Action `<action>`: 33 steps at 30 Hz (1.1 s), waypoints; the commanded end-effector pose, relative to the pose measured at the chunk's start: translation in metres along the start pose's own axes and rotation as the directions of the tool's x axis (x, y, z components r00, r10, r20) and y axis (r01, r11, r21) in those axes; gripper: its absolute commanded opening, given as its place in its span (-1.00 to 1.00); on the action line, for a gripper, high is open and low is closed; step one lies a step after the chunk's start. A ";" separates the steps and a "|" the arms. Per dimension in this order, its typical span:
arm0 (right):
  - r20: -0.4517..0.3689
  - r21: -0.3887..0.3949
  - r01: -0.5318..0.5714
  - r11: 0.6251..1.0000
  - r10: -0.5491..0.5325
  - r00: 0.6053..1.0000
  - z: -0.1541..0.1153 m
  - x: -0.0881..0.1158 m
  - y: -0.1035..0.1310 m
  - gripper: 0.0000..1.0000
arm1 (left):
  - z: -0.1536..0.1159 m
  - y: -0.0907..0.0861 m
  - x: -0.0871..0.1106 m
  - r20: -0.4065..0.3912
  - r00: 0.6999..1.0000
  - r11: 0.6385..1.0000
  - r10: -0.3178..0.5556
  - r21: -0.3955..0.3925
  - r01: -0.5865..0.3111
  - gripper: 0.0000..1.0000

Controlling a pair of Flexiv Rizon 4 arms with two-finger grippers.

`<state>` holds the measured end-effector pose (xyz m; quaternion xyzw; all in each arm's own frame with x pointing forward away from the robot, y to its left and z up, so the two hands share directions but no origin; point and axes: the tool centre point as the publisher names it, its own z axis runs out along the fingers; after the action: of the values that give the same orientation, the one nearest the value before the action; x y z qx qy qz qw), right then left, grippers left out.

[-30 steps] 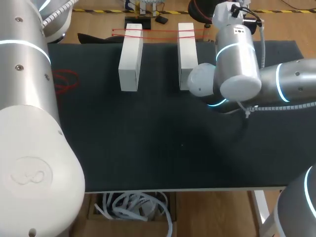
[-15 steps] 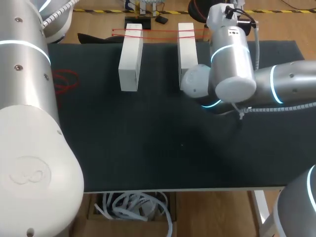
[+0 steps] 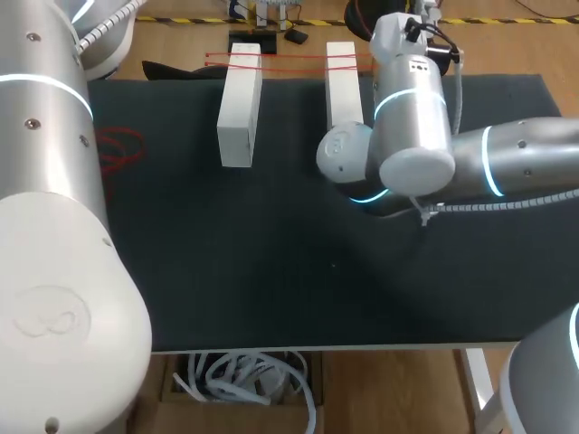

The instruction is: Grab the tape and strap the tape.

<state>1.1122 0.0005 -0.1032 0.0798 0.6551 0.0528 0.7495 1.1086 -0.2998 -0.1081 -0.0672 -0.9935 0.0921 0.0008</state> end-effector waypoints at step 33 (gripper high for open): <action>0.008 -0.004 0.029 1.000 -0.029 1.000 0.008 -0.001 0.022 -1.00 | -0.001 -0.001 -0.001 -0.005 1.000 1.000 -0.001 -0.004 0.001 -1.00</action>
<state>1.1213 0.0214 -0.0977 0.0693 0.6516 0.0443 0.7541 1.1085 -0.2998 -0.1079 -0.0670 -0.9935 0.0923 0.0011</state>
